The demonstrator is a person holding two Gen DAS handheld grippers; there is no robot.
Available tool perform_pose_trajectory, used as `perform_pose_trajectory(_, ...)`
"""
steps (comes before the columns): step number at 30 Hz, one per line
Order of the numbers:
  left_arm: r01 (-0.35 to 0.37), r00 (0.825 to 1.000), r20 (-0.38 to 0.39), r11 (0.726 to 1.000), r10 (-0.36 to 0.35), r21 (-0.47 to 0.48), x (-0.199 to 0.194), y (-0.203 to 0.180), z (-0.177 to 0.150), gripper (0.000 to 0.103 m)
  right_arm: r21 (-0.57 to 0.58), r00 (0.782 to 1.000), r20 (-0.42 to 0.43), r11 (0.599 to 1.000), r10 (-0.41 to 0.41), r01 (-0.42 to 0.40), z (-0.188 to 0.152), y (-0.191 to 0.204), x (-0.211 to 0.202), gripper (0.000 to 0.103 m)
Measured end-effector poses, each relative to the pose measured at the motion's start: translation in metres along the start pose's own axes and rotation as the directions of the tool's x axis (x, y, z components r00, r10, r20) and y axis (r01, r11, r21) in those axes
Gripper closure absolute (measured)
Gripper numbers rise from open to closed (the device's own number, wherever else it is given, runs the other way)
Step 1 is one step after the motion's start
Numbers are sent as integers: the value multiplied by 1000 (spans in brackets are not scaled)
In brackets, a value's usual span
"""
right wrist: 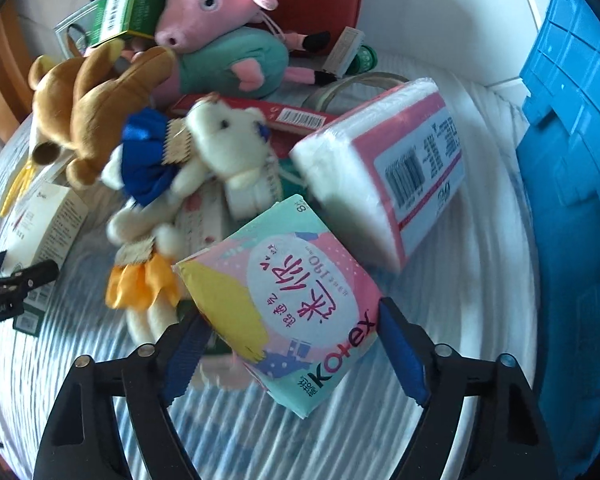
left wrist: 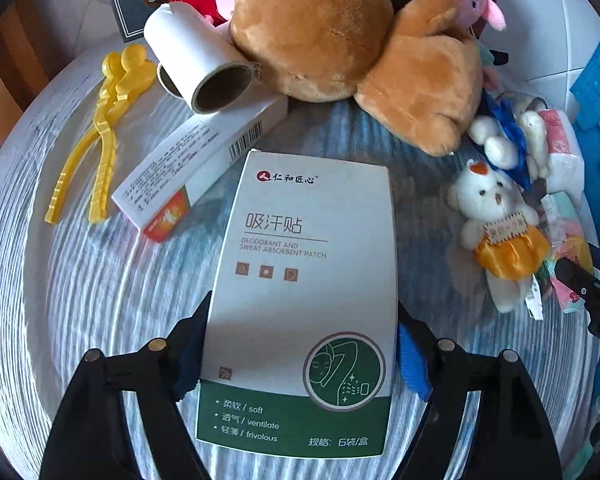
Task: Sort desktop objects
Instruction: 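Grasp the white-and-green patch box with the left tool while the right tool grasps the pink Kotex pack, then carry the patch box and Kotex pack in both tools over the crate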
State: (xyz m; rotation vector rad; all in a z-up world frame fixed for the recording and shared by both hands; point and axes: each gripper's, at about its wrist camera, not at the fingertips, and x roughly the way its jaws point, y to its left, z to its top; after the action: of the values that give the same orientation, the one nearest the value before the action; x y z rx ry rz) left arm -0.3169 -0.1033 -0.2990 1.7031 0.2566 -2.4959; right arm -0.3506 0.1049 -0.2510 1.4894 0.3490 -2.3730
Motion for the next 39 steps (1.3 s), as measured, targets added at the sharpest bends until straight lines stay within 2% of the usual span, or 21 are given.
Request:
perform_pose_trajectory(8,15,1000,27,1000,-16,11,-42,-11,-37,26,-29,1000,31,1000,2,-2,-39,15,-37,23)
perform_pose_trajectory(14,12,991,131,999,-18,49,-96,-8,-52,27,-51,993,114,999,5,1,-51,24,-81,23)
perform_pose_trajectory(17,2,980,201,998,-15,67,-112,-7,-42,27,-62,984,177,998,5,6,-55,25,-108,23)
perform_pose_trajectory(19,3,969,246,997,-21,73,-116,-5,-50,27,-66,973,231,998,2,14,-57,27,-132,23)
perform_pose_trajectory(23,9,936,348,995,-43,99,-164,-24,-54,27,-67,940,341,997,-8,33,-64,27,-182,23)
perform_pose_trajectory(26,22,910,407,991,-74,133,-187,-41,-60,27,-58,907,420,997,-21,50,-69,22,-218,23)
perform_pose_trajectory(32,45,859,492,978,-142,204,-228,-85,-65,27,-26,840,540,996,-55,83,-79,3,-283,23)
perform_pose_trajectory(39,76,794,559,952,-237,296,-270,-153,-66,27,62,751,646,990,-136,126,-102,-45,-347,23)
